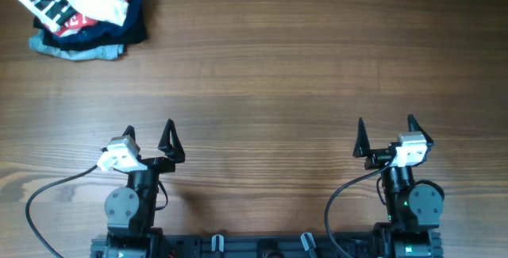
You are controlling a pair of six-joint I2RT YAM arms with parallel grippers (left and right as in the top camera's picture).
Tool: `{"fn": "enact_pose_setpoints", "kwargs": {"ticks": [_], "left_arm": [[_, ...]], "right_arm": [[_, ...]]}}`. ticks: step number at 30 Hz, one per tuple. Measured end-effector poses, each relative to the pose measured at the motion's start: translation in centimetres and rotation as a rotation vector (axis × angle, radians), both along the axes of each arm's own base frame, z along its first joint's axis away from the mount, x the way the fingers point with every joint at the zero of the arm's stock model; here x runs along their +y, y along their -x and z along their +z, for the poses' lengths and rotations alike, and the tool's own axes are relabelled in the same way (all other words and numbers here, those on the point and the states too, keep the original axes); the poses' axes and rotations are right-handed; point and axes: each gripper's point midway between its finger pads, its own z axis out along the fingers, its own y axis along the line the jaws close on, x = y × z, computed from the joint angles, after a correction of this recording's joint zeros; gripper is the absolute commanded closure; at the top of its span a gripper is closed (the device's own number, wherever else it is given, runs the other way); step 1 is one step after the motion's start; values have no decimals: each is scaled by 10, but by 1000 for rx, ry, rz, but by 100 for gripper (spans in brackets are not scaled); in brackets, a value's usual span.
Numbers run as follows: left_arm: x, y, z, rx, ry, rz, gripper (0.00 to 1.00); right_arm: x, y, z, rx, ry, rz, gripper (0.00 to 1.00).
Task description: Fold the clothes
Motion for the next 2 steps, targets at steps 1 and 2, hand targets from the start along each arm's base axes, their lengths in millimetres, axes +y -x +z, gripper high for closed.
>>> {"fn": "enact_pose_setpoints", "kwargs": {"ticks": [1, 2], "left_arm": [[0, 0, 0, 0, 0, 0, 0], [0, 0, 0, 0, 0, 0, 0]], "right_arm": [[0, 0, 0, 0, 0, 0, 0], [0, 0, 0, 0, 0, 0, 0]]}}
